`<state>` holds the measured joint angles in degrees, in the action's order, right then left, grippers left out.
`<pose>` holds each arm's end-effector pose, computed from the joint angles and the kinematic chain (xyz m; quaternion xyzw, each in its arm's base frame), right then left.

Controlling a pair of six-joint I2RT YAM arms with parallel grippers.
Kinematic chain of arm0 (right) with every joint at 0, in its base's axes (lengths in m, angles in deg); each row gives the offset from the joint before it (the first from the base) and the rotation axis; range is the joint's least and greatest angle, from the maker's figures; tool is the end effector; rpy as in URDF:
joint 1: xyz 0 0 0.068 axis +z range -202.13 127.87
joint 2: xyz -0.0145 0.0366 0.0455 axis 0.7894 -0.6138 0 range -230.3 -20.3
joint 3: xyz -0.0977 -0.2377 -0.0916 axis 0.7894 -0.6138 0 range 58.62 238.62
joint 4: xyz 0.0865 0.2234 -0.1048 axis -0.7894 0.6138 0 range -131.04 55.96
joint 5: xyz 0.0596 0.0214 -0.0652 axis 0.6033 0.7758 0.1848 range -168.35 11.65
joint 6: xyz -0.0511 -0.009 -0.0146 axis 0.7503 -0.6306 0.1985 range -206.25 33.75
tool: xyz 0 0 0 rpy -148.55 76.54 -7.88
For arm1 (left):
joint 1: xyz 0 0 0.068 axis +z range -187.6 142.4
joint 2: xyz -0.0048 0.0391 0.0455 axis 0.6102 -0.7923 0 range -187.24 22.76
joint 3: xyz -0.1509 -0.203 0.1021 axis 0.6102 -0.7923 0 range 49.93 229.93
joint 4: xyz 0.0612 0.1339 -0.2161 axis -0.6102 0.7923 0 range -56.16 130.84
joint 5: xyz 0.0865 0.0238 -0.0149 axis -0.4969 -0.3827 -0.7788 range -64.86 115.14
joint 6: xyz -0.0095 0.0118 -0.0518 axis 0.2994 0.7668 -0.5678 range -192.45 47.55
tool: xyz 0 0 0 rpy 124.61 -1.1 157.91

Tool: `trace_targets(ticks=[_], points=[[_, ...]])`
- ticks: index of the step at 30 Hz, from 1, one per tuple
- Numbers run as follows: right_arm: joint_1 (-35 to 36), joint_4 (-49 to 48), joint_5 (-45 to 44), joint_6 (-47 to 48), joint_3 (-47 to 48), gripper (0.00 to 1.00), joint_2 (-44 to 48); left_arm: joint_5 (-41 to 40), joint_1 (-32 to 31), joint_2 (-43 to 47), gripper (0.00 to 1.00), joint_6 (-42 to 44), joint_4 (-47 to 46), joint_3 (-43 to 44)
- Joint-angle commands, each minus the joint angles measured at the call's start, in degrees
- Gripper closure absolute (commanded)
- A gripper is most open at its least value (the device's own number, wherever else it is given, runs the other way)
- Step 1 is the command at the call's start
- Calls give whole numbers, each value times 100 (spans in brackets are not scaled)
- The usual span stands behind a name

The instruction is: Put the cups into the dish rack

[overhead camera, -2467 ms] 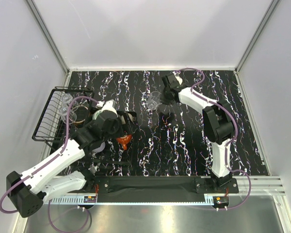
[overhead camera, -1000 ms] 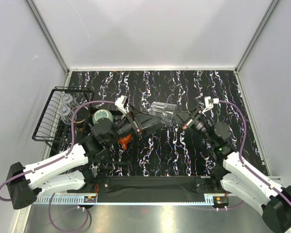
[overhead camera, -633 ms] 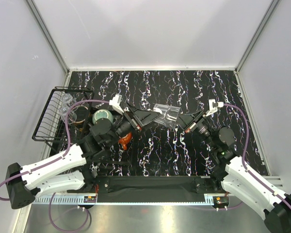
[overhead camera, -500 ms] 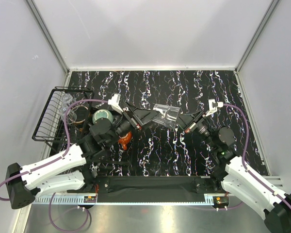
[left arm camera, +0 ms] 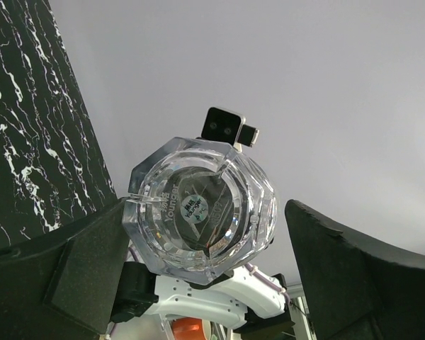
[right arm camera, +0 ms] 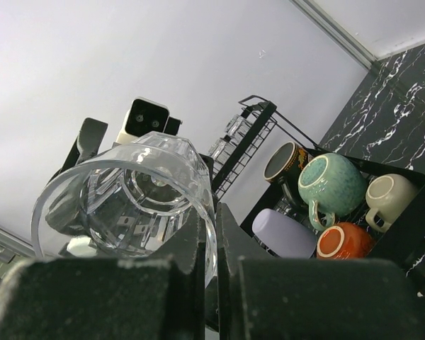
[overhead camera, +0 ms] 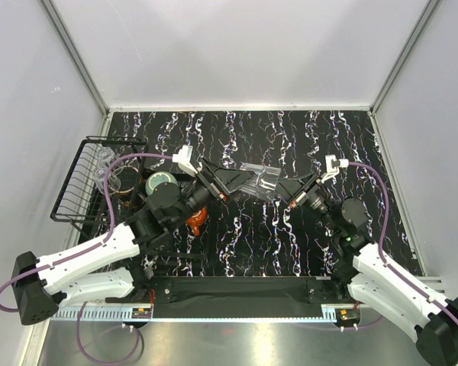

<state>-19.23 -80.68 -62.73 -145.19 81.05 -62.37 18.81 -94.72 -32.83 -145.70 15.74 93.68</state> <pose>0.1431 0.1040 0.3016 0.0195 0.5787 0.6372 0.5086 0.1291 -0.1925 0.3516 -0.1342 0.6540 -0.6595 0.3455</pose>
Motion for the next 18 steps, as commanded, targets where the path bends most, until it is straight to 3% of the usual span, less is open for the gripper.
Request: trace_targets(ticks=[1,8,15,18], points=[[67,-501,-24,75,24,100,-4,-228,-27,31,9,162,-641,169],[76,-642,134,93,-11,100,-91,-272,-27,-22,11,206,-887,81],[84,-694,231,111,-2,100,-170,-246,-27,-110,23,206,-1107,38],[93,-712,275,102,-2,100,-206,-229,-27,-92,33,250,-1204,-15]])
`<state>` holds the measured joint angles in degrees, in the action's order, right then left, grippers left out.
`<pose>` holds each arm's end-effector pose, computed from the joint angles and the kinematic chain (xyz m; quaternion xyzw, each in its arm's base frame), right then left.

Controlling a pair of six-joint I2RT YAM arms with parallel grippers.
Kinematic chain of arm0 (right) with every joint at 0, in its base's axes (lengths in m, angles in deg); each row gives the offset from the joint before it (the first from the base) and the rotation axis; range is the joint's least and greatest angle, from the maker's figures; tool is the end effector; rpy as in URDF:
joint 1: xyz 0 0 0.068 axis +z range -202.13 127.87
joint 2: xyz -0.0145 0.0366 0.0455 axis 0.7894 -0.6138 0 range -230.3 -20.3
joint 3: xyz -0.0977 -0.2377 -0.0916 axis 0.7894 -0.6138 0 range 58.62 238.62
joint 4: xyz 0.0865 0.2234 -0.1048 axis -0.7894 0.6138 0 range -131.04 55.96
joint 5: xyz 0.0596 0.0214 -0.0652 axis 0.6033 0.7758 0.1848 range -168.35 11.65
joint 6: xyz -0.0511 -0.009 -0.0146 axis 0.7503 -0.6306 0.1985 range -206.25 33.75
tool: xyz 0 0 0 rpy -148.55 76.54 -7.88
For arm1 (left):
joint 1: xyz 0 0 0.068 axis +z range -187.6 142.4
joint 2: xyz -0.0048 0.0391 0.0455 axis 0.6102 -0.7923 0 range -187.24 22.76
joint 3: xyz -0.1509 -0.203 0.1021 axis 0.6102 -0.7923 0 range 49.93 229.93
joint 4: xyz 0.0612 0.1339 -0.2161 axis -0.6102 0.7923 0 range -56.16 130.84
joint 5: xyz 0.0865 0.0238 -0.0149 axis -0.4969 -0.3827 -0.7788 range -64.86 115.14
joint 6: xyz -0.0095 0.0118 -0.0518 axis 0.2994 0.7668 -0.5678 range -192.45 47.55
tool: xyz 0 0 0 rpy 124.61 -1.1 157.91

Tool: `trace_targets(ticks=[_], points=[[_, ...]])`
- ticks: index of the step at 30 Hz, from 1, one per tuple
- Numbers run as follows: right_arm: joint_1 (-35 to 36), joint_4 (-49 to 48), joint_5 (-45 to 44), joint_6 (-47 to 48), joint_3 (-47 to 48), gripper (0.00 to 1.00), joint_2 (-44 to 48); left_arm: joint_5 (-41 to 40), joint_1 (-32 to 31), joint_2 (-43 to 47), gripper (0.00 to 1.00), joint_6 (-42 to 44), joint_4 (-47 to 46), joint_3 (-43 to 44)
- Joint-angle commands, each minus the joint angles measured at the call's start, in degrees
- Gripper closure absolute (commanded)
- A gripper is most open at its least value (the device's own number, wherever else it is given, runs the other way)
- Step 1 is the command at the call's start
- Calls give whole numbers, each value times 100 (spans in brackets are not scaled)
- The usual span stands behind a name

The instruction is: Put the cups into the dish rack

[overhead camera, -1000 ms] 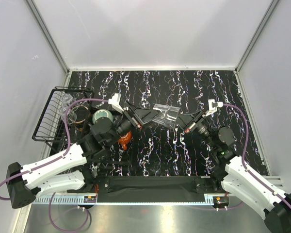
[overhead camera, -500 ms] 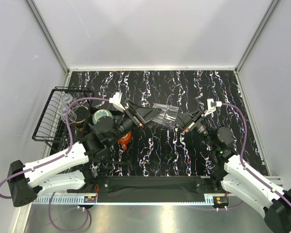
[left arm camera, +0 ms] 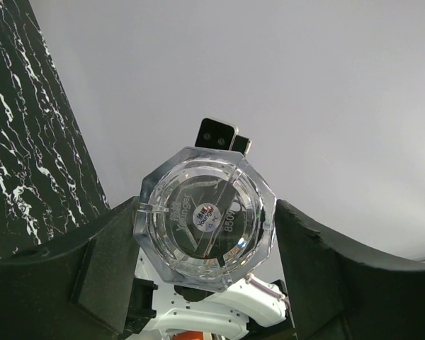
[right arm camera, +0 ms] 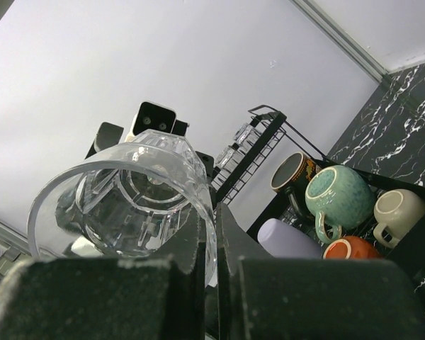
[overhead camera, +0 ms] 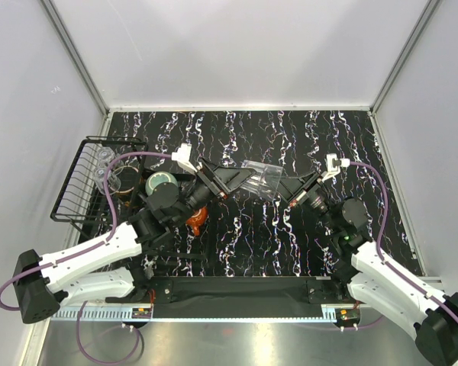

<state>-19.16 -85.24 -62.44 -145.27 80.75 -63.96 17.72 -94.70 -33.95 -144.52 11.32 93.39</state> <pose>0.1446 0.1055 0.3034 0.0115 0.5608 0.6462 0.5174 0.1317 -0.1951 0.3539 -0.1331 0.6343 -0.6688 0.3642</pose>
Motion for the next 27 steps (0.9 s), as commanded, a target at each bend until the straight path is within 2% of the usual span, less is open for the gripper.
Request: trace_targets(ticks=[1,2,7,8,10,11,13,14,16,18,19,21,22,24,25,27], points=[[87,-255,256,110,28,100,-46,-119,-29,11,38,141,-797,-4],[87,-255,308,119,37,100,-64,-119,-29,28,54,141,-832,-57],[78,-98,282,181,37,94,-46,-145,-29,90,88,185,-736,-101],[87,-54,273,189,54,90,-29,-146,-29,116,100,194,-727,-119],[87,78,230,233,63,75,-11,-146,-29,134,100,220,-692,-119],[87,131,194,234,63,56,32,-146,-29,160,100,246,-683,-127],[87,358,63,260,55,42,85,-154,-29,204,100,316,-631,-119],[78,464,-7,286,63,30,155,-154,-29,247,100,352,-526,-101],[87,928,-244,347,81,19,243,-198,-29,353,100,501,-159,4],[78,1395,-481,383,151,12,445,-260,-29,441,100,763,185,118],[78,2015,-778,426,195,11,585,-277,-29,520,100,878,639,284],[87,2764,-1157,453,362,9,727,-365,-29,582,100,1282,1265,513],[78,3638,-1560,375,423,9,893,-452,-29,625,100,1449,1868,758],[87,4382,-2142,278,599,9,1060,-532,-29,635,100,1871,2582,1014],[78,5003,-2466,312,634,9,1218,-698,-20,643,100,2012,3274,1189],[78,5472,-2696,409,740,9,1368,-1005,-29,687,100,2302,3919,1314]])
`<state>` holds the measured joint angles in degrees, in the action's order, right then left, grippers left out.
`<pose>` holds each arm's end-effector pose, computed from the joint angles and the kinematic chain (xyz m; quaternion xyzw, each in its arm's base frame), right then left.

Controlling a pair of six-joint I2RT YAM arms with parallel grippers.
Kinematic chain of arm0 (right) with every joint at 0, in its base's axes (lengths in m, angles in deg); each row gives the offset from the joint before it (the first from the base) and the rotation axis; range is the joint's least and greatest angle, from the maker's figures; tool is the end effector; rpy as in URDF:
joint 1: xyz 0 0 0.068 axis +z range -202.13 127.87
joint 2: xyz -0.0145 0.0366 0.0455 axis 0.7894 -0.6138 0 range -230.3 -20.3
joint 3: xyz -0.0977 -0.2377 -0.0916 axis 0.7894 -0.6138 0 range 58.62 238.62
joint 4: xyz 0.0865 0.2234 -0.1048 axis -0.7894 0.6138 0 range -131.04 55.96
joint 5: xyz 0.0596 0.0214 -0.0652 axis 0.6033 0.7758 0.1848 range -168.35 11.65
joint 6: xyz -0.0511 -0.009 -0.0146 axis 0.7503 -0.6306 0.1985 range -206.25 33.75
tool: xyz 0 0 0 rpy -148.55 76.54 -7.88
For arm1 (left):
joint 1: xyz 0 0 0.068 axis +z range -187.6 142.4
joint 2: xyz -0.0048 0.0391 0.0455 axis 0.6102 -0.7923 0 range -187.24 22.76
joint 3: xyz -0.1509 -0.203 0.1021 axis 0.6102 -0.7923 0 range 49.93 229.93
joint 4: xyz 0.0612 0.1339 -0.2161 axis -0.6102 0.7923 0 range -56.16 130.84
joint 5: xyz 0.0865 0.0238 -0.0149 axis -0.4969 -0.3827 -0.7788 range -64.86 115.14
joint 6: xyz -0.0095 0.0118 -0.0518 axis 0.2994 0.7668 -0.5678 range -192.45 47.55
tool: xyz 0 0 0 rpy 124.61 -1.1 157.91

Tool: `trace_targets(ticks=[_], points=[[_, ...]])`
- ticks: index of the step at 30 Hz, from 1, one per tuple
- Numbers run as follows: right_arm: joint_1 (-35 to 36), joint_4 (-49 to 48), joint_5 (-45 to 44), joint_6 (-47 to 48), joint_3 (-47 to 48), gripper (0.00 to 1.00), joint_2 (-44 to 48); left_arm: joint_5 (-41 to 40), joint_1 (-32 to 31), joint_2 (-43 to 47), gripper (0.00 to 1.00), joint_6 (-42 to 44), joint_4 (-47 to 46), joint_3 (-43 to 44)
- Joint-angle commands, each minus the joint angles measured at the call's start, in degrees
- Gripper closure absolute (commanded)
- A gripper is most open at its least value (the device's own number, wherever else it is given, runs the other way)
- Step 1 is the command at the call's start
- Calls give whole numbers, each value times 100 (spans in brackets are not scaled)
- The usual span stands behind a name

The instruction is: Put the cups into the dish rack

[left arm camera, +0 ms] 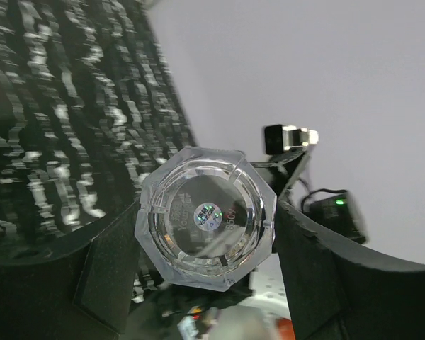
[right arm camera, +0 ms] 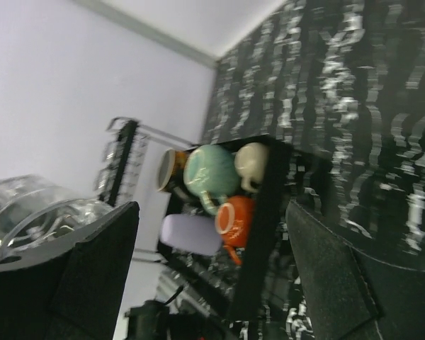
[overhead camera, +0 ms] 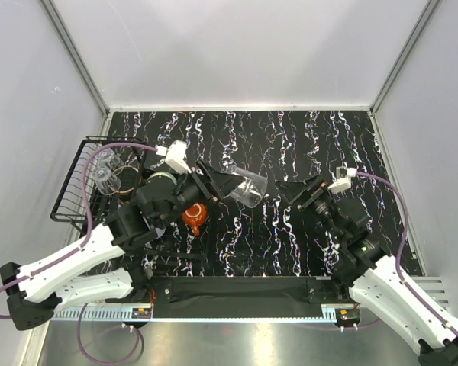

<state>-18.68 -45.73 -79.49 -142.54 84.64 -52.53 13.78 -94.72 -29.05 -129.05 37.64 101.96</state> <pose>0.1307 0.0855 0.2846 0.1486 0.7008 0.4872 0.4994 0.1201 -0.1729 0.3750 -0.0645 0.7255 -0.5311 0.4329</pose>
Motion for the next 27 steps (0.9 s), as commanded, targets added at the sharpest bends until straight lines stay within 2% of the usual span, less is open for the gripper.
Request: trace_targets(ticks=[1,7,13,17,22,27], points=[[30,1619,-1141,180,377,9,365,-701,-27,293,100,816,1787,466],[30,2024,-1344,391,711,8,490,-1219,-27,742,100,1107,3238,185],[39,1972,-1222,435,808,8,270,-1913,-27,1041,100,809,4576,-122],[38,1823,-1142,373,720,8,182,-2186,-27,1120,100,370,4911,-430],[30,1901,-1160,329,746,7,199,-2898,-27,1051,100,-315,5465,-720],[30,1954,-1204,373,782,7,235,-3206,-27,779,100,-457,5440,-843]])
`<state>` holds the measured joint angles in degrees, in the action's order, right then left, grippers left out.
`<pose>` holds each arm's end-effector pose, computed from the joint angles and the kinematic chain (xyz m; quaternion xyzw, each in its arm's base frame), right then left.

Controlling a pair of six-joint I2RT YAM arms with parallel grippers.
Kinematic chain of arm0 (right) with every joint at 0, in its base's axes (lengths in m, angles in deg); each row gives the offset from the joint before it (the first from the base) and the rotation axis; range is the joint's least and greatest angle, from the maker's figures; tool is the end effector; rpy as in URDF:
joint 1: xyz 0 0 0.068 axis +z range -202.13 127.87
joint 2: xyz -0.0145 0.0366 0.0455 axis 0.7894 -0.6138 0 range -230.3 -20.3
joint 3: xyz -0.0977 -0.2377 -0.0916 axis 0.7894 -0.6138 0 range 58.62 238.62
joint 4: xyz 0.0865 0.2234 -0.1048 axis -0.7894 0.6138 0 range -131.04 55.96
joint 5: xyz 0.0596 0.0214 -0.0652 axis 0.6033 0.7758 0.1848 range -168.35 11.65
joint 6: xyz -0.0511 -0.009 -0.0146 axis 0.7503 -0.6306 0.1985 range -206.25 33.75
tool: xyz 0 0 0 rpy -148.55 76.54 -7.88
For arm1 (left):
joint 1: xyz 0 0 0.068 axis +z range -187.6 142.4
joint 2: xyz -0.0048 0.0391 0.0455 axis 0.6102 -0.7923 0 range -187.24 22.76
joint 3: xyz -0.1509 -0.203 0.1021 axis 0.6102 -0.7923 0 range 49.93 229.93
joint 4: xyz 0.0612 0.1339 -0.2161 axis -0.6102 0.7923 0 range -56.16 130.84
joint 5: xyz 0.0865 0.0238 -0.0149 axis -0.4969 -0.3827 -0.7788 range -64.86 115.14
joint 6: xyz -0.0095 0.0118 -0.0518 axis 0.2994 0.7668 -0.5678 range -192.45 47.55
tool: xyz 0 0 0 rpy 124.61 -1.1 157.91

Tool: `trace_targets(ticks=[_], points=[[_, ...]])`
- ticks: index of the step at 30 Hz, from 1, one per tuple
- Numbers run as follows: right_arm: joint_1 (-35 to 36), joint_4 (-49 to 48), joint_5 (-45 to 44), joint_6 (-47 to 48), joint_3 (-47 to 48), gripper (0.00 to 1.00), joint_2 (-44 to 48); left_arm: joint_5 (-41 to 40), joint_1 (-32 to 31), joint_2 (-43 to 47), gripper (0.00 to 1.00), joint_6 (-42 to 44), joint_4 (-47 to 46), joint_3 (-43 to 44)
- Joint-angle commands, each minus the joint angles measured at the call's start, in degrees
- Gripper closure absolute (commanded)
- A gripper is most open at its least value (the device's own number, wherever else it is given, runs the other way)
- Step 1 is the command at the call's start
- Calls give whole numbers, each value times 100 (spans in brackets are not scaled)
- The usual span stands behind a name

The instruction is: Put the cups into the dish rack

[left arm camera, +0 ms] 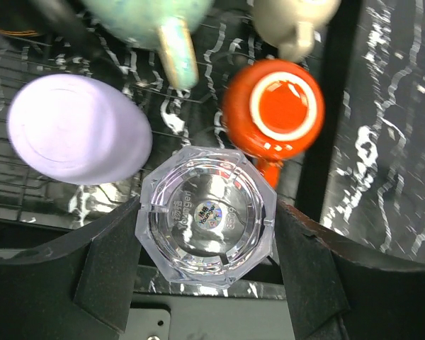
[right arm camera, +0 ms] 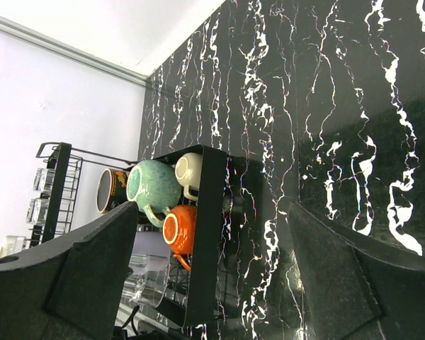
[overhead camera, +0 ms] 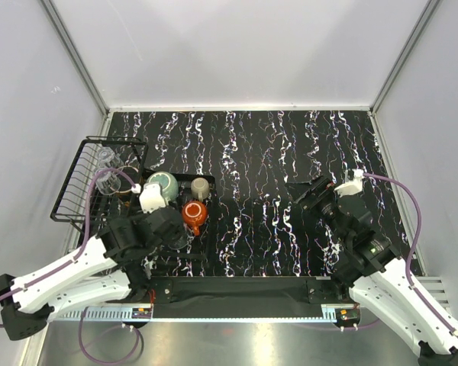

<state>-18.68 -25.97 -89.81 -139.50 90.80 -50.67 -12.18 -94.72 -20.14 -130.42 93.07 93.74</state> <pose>0.1216 0.0719 0.2898 0.1952 0.7578 0.3671 0.5028 0.0857 -0.0928 0.2699 -0.0941 0.9108 -0.0531 0.3985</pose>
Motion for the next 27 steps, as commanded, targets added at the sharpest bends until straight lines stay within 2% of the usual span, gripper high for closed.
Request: trace_targets(ticks=[1,11,19,27], points=[[30,-22,-172,70,165,7,49,-610,-27,-140,100,-302,-156,-48],[39,-144,-84,78,130,7,-109,-1049,-27,-299,100,-785,-384,-347],[39,-303,30,87,113,7,-320,-1093,-27,-474,100,-856,-587,-487],[38,-514,109,-9,-81,7,-382,-1084,-27,-826,80,-926,-701,-584]])
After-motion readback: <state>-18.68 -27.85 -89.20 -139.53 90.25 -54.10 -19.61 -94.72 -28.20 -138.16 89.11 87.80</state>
